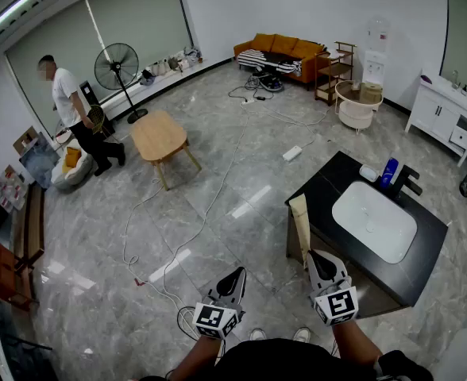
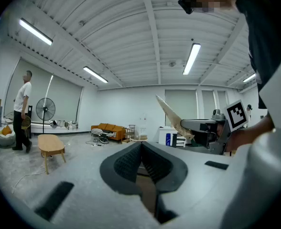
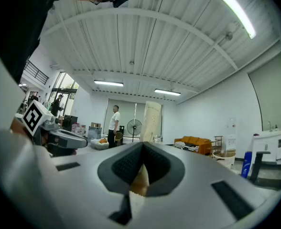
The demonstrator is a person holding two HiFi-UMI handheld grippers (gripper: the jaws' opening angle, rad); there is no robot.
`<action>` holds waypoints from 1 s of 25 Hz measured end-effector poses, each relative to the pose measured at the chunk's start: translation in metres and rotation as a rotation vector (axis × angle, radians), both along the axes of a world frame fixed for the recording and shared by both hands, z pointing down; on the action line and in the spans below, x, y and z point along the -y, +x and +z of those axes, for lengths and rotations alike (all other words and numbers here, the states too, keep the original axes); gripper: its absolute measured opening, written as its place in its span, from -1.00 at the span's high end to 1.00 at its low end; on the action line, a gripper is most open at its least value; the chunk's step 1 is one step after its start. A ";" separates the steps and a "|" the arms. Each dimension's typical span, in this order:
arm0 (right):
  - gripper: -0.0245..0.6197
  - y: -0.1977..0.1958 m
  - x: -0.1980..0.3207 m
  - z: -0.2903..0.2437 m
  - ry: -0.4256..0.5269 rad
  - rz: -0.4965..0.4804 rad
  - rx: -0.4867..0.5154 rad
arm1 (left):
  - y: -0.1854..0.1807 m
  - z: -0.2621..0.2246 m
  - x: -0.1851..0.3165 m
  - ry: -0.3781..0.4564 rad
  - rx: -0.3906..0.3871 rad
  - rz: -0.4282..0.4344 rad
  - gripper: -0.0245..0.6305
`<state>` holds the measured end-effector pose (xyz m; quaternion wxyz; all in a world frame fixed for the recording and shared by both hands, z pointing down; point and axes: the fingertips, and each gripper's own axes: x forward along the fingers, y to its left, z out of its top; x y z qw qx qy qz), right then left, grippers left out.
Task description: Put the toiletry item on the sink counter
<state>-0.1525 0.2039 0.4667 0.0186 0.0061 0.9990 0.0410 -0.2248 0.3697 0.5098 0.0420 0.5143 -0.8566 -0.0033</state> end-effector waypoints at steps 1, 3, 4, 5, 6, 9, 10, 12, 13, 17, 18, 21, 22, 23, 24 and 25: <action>0.91 0.001 0.001 0.001 0.000 -0.002 -0.002 | 0.002 -0.001 0.001 -0.003 0.002 -0.003 0.91; 0.91 0.003 0.002 0.003 0.001 -0.004 -0.004 | 0.004 0.001 0.004 -0.010 0.003 -0.001 0.91; 0.91 0.004 0.003 0.002 0.002 -0.003 -0.004 | 0.005 0.003 0.006 -0.012 0.000 0.004 0.91; 0.91 0.004 0.005 0.001 0.005 -0.002 -0.002 | 0.006 0.005 0.008 -0.012 -0.003 0.011 0.91; 0.91 0.006 0.006 -0.001 0.007 -0.001 -0.001 | 0.008 0.006 0.010 -0.011 -0.006 0.016 0.91; 0.90 0.012 0.012 -0.004 0.013 0.004 0.004 | 0.014 0.005 0.018 -0.013 -0.007 0.020 0.90; 0.91 0.014 0.015 -0.005 0.008 0.008 0.010 | 0.016 0.004 0.021 -0.016 -0.005 0.021 0.91; 0.90 0.020 0.023 -0.005 -0.016 0.018 0.037 | 0.019 0.004 0.028 -0.018 -0.004 0.026 0.91; 0.90 0.022 0.028 -0.005 -0.030 0.021 0.054 | 0.020 0.003 0.031 -0.020 -0.004 0.029 0.91; 0.90 0.032 0.054 -0.008 -0.057 0.050 0.080 | 0.025 0.002 0.052 -0.038 0.014 0.045 0.91; 0.90 0.036 0.061 -0.008 -0.055 0.059 0.084 | 0.026 0.002 0.059 -0.034 0.014 0.049 0.91; 0.90 0.047 0.085 -0.013 -0.024 0.088 0.088 | 0.031 0.002 0.084 -0.029 0.018 0.070 0.91; 0.90 0.051 0.093 -0.014 -0.020 0.100 0.088 | 0.033 0.003 0.094 -0.032 0.023 0.082 0.91; 0.90 0.057 0.102 -0.015 -0.017 0.112 0.088 | 0.035 0.003 0.104 -0.034 0.027 0.093 0.91; 0.90 0.062 0.111 -0.016 -0.016 0.125 0.088 | 0.038 0.003 0.114 -0.034 0.030 0.102 0.91; 0.90 0.068 0.120 -0.016 -0.020 0.140 0.088 | 0.039 0.004 0.122 -0.031 0.032 0.106 0.91</action>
